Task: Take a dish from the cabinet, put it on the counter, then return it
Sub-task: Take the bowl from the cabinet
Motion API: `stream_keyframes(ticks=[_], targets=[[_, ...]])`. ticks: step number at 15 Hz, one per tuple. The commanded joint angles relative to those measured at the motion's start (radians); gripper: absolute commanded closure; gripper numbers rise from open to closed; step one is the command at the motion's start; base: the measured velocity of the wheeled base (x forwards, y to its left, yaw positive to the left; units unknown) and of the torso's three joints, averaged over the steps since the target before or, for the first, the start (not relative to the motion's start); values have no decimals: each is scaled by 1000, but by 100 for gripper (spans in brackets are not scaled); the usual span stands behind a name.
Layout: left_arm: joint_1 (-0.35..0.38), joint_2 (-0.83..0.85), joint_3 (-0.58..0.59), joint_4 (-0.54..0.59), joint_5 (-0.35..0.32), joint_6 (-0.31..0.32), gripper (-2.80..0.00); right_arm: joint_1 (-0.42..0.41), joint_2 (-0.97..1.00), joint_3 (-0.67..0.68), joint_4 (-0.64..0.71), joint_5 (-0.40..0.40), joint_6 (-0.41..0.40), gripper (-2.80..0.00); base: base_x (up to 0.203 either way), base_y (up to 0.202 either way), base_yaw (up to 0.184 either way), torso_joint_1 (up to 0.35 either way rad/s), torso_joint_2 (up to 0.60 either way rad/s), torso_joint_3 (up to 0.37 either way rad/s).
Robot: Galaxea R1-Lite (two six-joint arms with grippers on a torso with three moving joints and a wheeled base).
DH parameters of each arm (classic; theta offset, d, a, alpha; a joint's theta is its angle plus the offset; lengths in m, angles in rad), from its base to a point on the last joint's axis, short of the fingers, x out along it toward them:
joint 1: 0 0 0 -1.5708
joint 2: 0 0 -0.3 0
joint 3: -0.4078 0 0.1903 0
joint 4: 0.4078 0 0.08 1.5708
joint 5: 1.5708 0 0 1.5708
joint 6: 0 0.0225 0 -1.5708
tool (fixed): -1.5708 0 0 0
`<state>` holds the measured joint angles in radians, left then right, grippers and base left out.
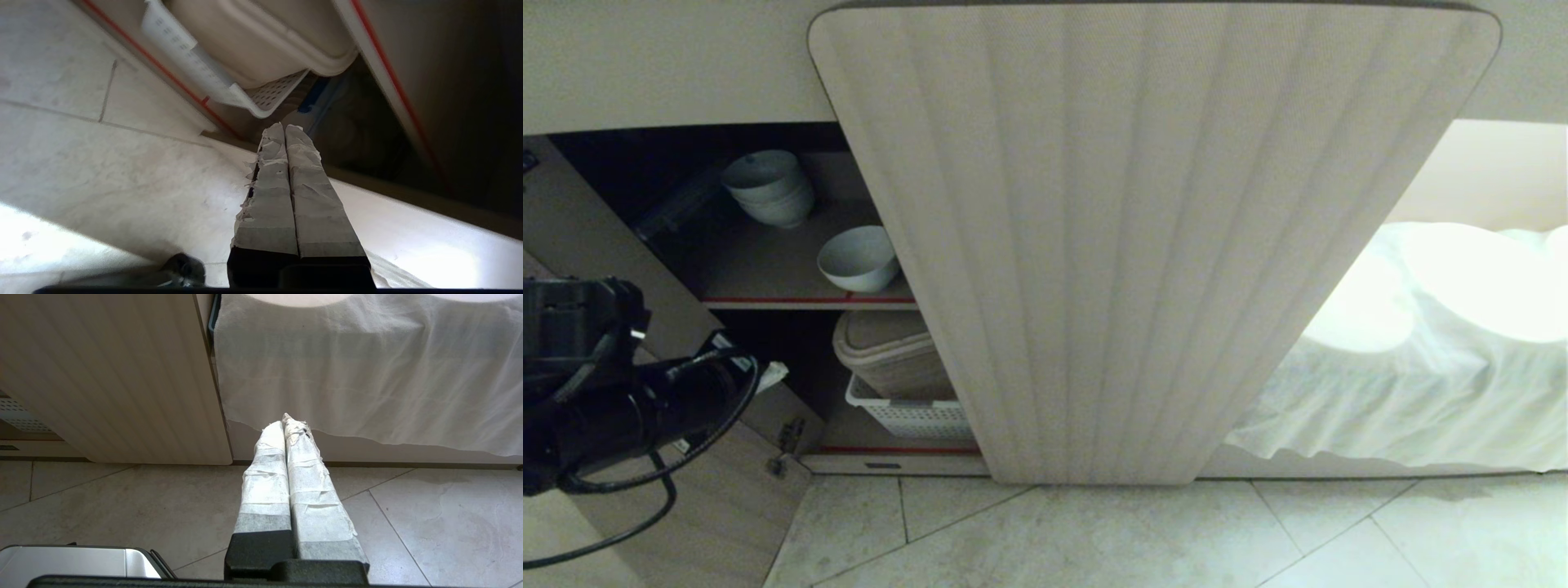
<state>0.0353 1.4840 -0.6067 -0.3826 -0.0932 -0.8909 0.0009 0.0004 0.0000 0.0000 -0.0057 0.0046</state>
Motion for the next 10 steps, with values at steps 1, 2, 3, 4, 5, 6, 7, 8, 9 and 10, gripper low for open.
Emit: stream_keyframes(ticks=[1, 2, 3, 4, 5, 6, 7, 8, 9, 10], targets=[[23, 39, -51, 1, -8, -5, 0, 1, 0, 0, 0, 0, 0, 0, 0, 0, 0, 0, 0, 0], [35, 46, -69, 6, -30, -3, 0, -1, 0, 0, 0, 0, 0, 0, 0, 0, 0, 0, 0, 0], [57, 47, -89, 8, -72, 3, 0, -1, 0, 0, 0, 0, 0, 0, 0, 0, 0, 0, 0, 0], [72, 50, -110, 15, -96, 6, 0, 0, 0, 0, 0, 0, 0, 0, 0, 0, 0, 0, 0, 0], [80, 52, -130, 34, -106, 7, 0, 0, 0, 0, 0, 0, 0, 0, 0, 0, 0, 0, 0, 0], [81, 54, -146, 59, -106, 7, 0, 1, 0, 0, 0, 0, 0, 0, 0, 0, 0, 0, 0, 0], [81, 56, -146, 65, -106, 7, 0, 0, 0, 0, 0, 0, 0, 0, 0, 0, 0, 0, 0, 0], [81, 58, -146, 65, -106, 9, 0, -1, 0, 0, 0, 0, 0, 0, 0, 0, 0, 0, 0, 0], [81, 58, -148, 65, -108, 9, 0, 0, 0, 0, 0, 0, 0, 0, 0, 0, 0, 0, 0, 0], [81, 58, -148, 65, -108, 9, 0, 1, 0, 0, 0, 0, 0, 0, 0, 0, 0, 0, 0, 0]])
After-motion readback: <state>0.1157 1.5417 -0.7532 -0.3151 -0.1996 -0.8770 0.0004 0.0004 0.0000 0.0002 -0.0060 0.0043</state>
